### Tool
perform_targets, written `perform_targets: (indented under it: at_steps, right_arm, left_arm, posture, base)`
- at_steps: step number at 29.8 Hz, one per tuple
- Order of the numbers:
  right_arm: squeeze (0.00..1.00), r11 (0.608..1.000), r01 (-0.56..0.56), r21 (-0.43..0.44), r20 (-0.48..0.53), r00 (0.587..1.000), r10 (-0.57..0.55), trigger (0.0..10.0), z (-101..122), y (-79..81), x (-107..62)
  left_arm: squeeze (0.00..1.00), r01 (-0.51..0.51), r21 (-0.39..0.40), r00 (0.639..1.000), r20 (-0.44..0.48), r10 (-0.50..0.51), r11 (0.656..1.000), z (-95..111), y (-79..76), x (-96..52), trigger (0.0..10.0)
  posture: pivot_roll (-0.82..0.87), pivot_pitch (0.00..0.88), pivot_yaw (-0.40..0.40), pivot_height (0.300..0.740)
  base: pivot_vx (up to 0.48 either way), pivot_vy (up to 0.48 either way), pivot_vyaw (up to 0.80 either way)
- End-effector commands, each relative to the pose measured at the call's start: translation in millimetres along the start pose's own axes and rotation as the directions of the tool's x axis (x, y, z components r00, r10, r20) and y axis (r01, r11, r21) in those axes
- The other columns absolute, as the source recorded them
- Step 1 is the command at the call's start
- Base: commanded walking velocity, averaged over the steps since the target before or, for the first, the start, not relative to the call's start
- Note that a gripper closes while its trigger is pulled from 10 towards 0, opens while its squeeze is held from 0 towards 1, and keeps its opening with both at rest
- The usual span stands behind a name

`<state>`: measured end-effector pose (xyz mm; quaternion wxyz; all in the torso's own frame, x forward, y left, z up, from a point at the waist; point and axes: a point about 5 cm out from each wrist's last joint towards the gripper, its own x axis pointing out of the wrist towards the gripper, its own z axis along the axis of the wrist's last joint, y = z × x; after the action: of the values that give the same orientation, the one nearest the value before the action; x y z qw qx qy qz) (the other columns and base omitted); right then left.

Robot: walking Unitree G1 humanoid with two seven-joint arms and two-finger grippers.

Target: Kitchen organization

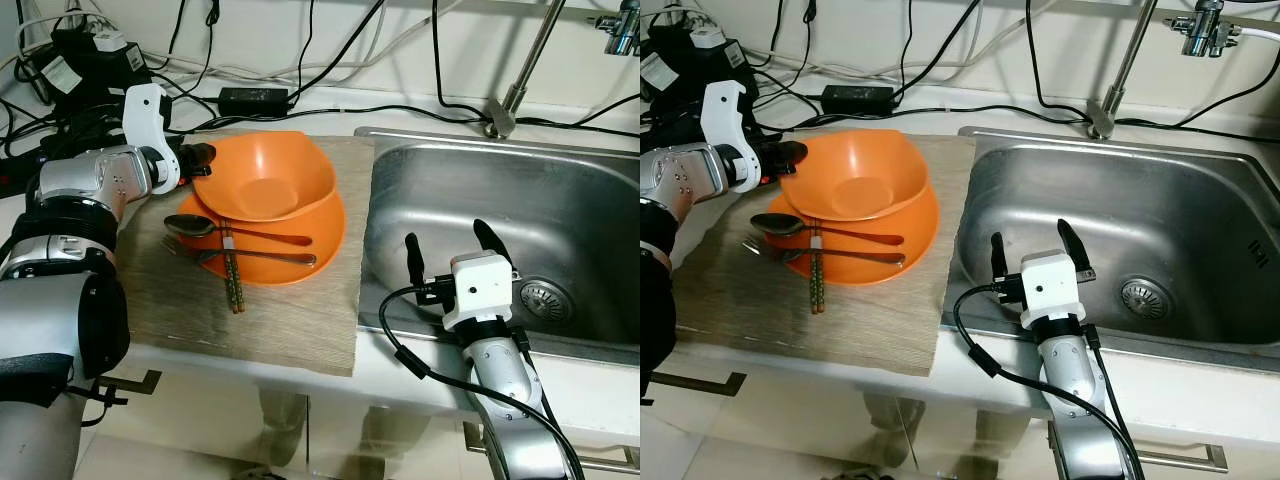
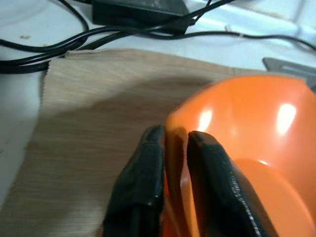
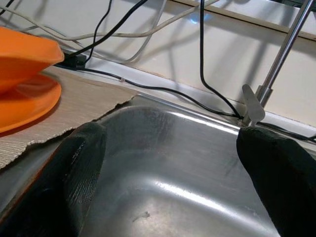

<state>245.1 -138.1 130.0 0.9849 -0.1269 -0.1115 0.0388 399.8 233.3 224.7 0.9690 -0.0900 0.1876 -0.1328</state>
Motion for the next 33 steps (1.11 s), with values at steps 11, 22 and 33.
perform_targets:
  at_steps: [11, 22, 33]
  right_arm:
    - [0.0, 1.0, -0.004, -0.001, -0.077, 0.997, 0.004, 10.0, -13, 2.2, -7.8]
    - [0.0, 1.0, -0.009, 0.002, -0.084, 0.996, 0.009, 10.0, -14, 3.5, -9.2]
    - [0.0, 1.0, -0.016, 0.003, -0.101, 0.995, 0.016, 10.0, -17, 4.8, -12.1]
  left_arm:
    - [0.0, 0.065, 0.004, 0.988, 0.139, -0.065, 0.998, 37, -16.0, -3.9, 0.0]
    - [0.0, 0.052, 0.025, 0.992, 0.111, -0.055, 0.998, 31, -14.2, -2.2, 0.0]
    - [0.0, -0.006, 0.073, 1.0, -0.012, 0.007, 0.997, -1, -3.4, 3.2, 0.0]
  posture:
    - [-0.02, 0.022, 0.039, 0.74]
    - [-0.01, 0.025, 0.04, 0.74]
    - [-0.02, 0.028, 0.039, 0.74]
  base:
    - [0.0, 0.0, 0.0]
    - [0.0, 0.0, 0.0]
    - [0.0, 0.0, 0.0]
